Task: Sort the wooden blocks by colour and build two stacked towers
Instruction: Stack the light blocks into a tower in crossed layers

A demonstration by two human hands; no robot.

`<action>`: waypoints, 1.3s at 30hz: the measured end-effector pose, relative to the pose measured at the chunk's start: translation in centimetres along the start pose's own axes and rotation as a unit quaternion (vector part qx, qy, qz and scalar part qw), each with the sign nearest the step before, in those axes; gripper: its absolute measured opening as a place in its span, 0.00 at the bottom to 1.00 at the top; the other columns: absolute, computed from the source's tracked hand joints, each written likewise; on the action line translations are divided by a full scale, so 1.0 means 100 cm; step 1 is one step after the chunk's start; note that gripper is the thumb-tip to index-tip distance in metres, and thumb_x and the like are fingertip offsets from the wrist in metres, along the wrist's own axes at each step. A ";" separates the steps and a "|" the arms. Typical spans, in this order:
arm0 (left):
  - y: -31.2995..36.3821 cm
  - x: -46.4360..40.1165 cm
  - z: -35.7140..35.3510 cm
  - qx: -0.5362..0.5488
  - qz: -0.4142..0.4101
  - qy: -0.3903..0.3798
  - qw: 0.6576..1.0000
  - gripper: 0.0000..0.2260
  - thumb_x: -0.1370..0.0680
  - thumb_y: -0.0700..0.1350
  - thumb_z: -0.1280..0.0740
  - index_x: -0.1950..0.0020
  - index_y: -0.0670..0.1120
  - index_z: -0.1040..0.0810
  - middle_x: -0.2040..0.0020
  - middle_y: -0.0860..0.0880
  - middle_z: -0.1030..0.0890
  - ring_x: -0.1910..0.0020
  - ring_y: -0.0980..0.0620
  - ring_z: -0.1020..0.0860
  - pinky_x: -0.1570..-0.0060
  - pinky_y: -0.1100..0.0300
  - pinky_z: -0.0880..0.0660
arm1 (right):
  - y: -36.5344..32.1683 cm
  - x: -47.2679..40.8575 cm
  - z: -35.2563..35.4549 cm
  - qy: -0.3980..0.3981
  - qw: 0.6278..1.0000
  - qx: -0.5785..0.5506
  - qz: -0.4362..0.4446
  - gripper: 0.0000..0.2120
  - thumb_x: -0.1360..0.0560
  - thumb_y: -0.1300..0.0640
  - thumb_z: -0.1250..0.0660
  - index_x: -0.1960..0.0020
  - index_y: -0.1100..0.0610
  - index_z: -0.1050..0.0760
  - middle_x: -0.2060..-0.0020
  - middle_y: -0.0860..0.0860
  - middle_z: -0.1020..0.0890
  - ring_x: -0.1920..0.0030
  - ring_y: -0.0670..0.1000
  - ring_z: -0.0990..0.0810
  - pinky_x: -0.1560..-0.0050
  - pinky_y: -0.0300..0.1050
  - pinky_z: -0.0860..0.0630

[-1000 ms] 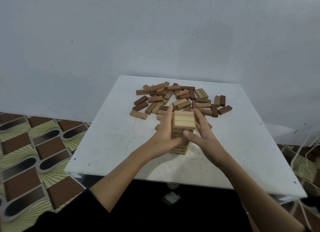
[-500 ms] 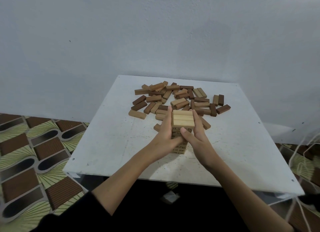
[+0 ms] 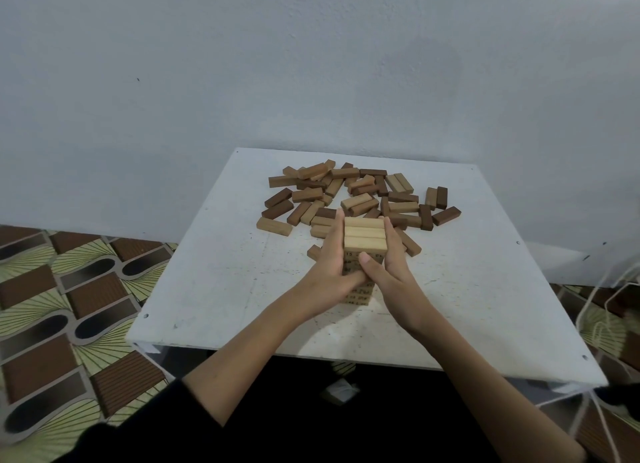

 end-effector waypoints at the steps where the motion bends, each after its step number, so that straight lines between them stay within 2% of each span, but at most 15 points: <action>1: 0.000 0.000 0.001 -0.002 0.000 0.000 1.000 0.40 0.21 0.41 0.37 0.24 0.54 0.65 0.25 0.55 0.48 0.28 0.57 0.42 0.35 0.64 0.37 | -0.001 0.000 0.000 -0.002 1.000 0.004 -0.002 0.39 0.28 0.45 0.41 0.24 0.49 0.58 0.30 0.39 0.44 0.28 0.42 0.45 0.26 0.49 0.45; 4: 0.000 0.001 0.003 -0.005 0.001 -0.001 1.000 0.40 0.21 0.41 0.36 0.23 0.54 0.65 0.25 0.56 0.49 0.29 0.58 0.42 0.37 0.65 0.38 | -0.001 0.001 0.001 -0.006 1.000 0.005 -0.006 0.35 0.21 0.51 0.40 0.24 0.49 0.59 0.30 0.39 0.47 0.30 0.39 0.47 0.29 0.42 0.45; 6: 0.001 0.001 0.003 -0.007 0.001 0.000 1.000 0.40 0.21 0.41 0.36 0.23 0.54 0.65 0.24 0.55 0.50 0.29 0.58 0.42 0.38 0.65 0.39 | -0.002 0.002 0.002 -0.007 1.000 0.012 -0.003 0.34 0.20 0.55 0.41 0.24 0.50 0.59 0.30 0.39 0.48 0.31 0.37 0.48 0.32 0.38 0.46; 9: 0.001 0.000 0.002 -0.018 -0.001 -0.001 1.000 0.40 0.21 0.41 0.37 0.23 0.54 0.65 0.24 0.55 0.50 0.31 0.60 0.43 0.38 0.66 0.40 | -0.003 0.001 0.002 -0.007 1.000 0.022 0.004 0.36 0.22 0.51 0.39 0.23 0.50 0.59 0.29 0.39 0.47 0.31 0.37 0.48 0.32 0.38 0.48; 11: 0.001 0.000 0.001 -0.019 0.001 -0.005 1.000 0.40 0.21 0.40 0.37 0.23 0.54 0.65 0.23 0.55 0.51 0.31 0.60 0.43 0.37 0.65 0.40 | -0.003 0.001 0.001 -0.007 1.000 0.027 0.006 0.39 0.27 0.45 0.40 0.23 0.50 0.59 0.30 0.38 0.47 0.30 0.37 0.48 0.31 0.39 0.47; 15: -0.002 -0.001 0.001 -0.012 0.000 -0.004 1.000 0.40 0.21 0.40 0.37 0.23 0.54 0.65 0.23 0.54 0.50 0.29 0.58 0.42 0.36 0.65 0.40 | -0.002 0.001 0.001 -0.008 1.000 0.024 0.005 0.40 0.29 0.44 0.41 0.23 0.49 0.58 0.27 0.42 0.47 0.28 0.41 0.47 0.28 0.44 0.47; 19: -0.004 -0.001 0.005 -0.003 -0.005 -0.011 1.000 0.43 0.22 0.44 0.34 0.23 0.54 0.65 0.23 0.54 0.49 0.32 0.61 0.37 0.42 0.73 0.34 | -0.005 0.004 0.005 -0.024 0.999 0.021 0.007 0.40 0.26 0.44 0.36 0.24 0.49 0.57 0.25 0.43 0.48 0.29 0.39 0.46 0.28 0.43 0.44; 21: -0.003 -0.002 0.014 -0.005 -0.018 -0.002 1.000 0.47 0.27 0.51 0.29 0.23 0.54 0.61 0.23 0.56 0.47 0.30 0.61 0.38 0.41 0.75 0.35 | -0.008 0.005 0.015 -0.034 0.999 0.018 0.010 0.42 0.28 0.46 0.33 0.24 0.48 0.55 0.26 0.43 0.44 0.30 0.39 0.42 0.31 0.42 0.40; 22: -0.003 -0.002 0.020 -0.012 -0.029 0.006 0.999 0.47 0.28 0.51 0.27 0.22 0.53 0.59 0.23 0.56 0.46 0.29 0.61 0.39 0.41 0.76 0.36 | -0.010 0.004 0.021 -0.036 0.999 0.030 0.016 0.44 0.32 0.46 0.31 0.24 0.47 0.53 0.26 0.42 0.42 0.29 0.41 0.40 0.31 0.43 0.39; 25: 0.001 -0.007 0.035 -0.016 -0.056 0.011 0.998 0.43 0.28 0.44 0.26 0.23 0.52 0.51 0.27 0.54 0.36 0.32 0.61 0.33 0.45 0.75 0.32 | -0.018 -0.002 0.037 -0.040 0.996 0.072 0.040 0.43 0.33 0.53 0.27 0.25 0.49 0.47 0.31 0.43 0.34 0.30 0.45 0.35 0.29 0.45 0.38; 28: 0.004 -0.012 0.041 -0.023 -0.069 0.017 0.997 0.41 0.29 0.39 0.26 0.24 0.52 0.46 0.33 0.53 0.30 0.38 0.63 0.28 0.47 0.72 0.29 | -0.025 -0.008 0.043 -0.046 0.993 0.089 0.069 0.40 0.32 0.61 0.26 0.27 0.49 0.43 0.35 0.46 0.29 0.34 0.42 0.31 0.29 0.46 0.37; 31: 0.001 -0.017 0.041 -0.025 -0.068 0.022 0.997 0.42 0.31 0.38 0.24 0.24 0.50 0.44 0.35 0.52 0.28 0.37 0.58 0.28 0.43 0.69 0.28 | -0.028 -0.012 0.041 -0.057 0.989 0.107 0.086 0.37 0.32 0.60 0.25 0.30 0.45 0.42 0.38 0.46 0.27 0.36 0.38 0.31 0.29 0.45 0.37; 33: -0.002 -0.019 0.041 -0.027 -0.067 0.021 0.997 0.42 0.31 0.38 0.24 0.24 0.50 0.44 0.36 0.51 0.28 0.37 0.56 0.28 0.41 0.68 0.29 | -0.029 -0.013 0.039 -0.063 0.988 0.114 0.089 0.36 0.33 0.55 0.25 0.32 0.42 0.41 0.40 0.44 0.26 0.37 0.37 0.31 0.31 0.40 0.37; 37: -0.004 -0.021 0.041 -0.020 -0.071 0.023 0.997 0.42 0.31 0.37 0.24 0.24 0.52 0.43 0.38 0.49 0.28 0.38 0.55 0.27 0.41 0.67 0.29 | -0.028 -0.016 0.038 -0.069 0.987 0.114 0.087 0.40 0.35 0.51 0.28 0.27 0.50 0.41 0.41 0.46 0.26 0.37 0.37 0.31 0.34 0.35 0.38; 39: -0.004 -0.022 0.041 -0.020 -0.074 0.024 0.997 0.42 0.31 0.37 0.24 0.24 0.52 0.43 0.38 0.49 0.28 0.39 0.55 0.27 0.41 0.67 0.29 | -0.027 -0.016 0.038 -0.071 0.986 0.124 0.090 0.40 0.33 0.52 0.27 0.27 0.51 0.42 0.41 0.45 0.26 0.38 0.35 0.31 0.37 0.28 0.39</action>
Point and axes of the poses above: each hand's wrist, its own x-axis away from the middle knuckle, its own z-axis out of the back of the hand, y = z × x, the point moved 4 cm from there along -x, towards the middle knuckle
